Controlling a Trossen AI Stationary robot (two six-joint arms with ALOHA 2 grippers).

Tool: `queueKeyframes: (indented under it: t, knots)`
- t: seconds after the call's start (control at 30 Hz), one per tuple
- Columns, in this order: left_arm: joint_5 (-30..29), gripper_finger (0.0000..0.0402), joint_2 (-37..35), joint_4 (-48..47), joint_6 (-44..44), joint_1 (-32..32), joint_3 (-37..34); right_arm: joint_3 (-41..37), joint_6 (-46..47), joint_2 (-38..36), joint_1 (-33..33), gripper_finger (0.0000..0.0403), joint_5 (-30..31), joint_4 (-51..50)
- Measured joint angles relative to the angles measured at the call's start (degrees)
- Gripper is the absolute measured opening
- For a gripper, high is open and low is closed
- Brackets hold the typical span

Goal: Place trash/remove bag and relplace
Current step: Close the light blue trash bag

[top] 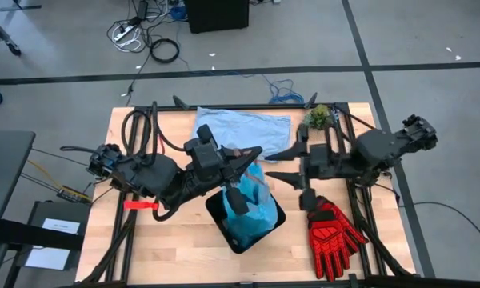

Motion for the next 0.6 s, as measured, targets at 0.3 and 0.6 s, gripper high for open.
queueKeyframes:
  t: [0.3,0.6]
  knots:
    - [-1.26,0.0000,0.04,0.54,0.08,0.01,0.00,0.02,5.72,2.52,-6.28,0.0143,-10.59,-1.05]
    - [-3.90,0.0000,0.04,4.47,1.93,-0.40,0.00,0.02,8.27,3.96,-8.66,0.0018,-16.04,-3.45]
